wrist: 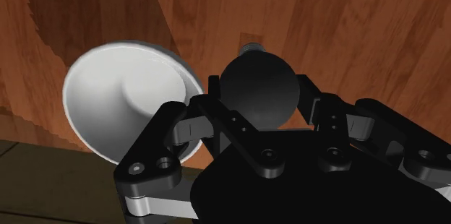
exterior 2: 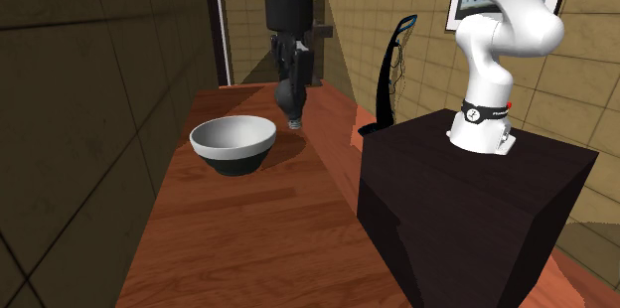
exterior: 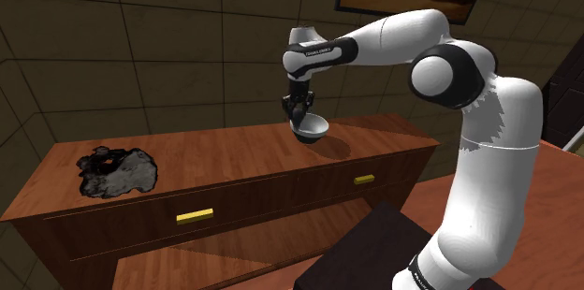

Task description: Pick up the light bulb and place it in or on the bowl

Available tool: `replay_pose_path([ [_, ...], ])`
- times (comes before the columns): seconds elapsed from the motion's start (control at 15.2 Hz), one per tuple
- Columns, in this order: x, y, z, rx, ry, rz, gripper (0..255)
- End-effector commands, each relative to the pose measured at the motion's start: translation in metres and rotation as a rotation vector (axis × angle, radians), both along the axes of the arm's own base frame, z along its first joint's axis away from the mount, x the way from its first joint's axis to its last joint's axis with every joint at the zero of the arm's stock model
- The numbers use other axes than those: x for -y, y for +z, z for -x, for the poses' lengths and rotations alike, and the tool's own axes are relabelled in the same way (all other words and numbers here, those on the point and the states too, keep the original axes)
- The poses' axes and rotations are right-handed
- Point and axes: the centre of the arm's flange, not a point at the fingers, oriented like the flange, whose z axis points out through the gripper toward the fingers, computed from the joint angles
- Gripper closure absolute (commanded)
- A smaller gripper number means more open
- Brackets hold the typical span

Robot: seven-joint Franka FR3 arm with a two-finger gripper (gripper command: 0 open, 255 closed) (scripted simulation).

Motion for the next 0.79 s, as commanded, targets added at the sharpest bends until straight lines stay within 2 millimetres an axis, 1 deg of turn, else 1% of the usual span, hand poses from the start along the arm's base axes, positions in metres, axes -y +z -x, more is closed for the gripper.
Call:
replay_pose_path([
  [0.0,0.0,0.01,0.0,0.0,0.0,0.0,255],
  [0.2,0.0,0.026,0.0,0.0,0.0,0.0,255],
  [0.26,0.0,0.028,0.0,0.0,0.0,0.0,255],
  [0.73,0.086,0.041,-0.031,0.0,0.0,0.0,255],
])
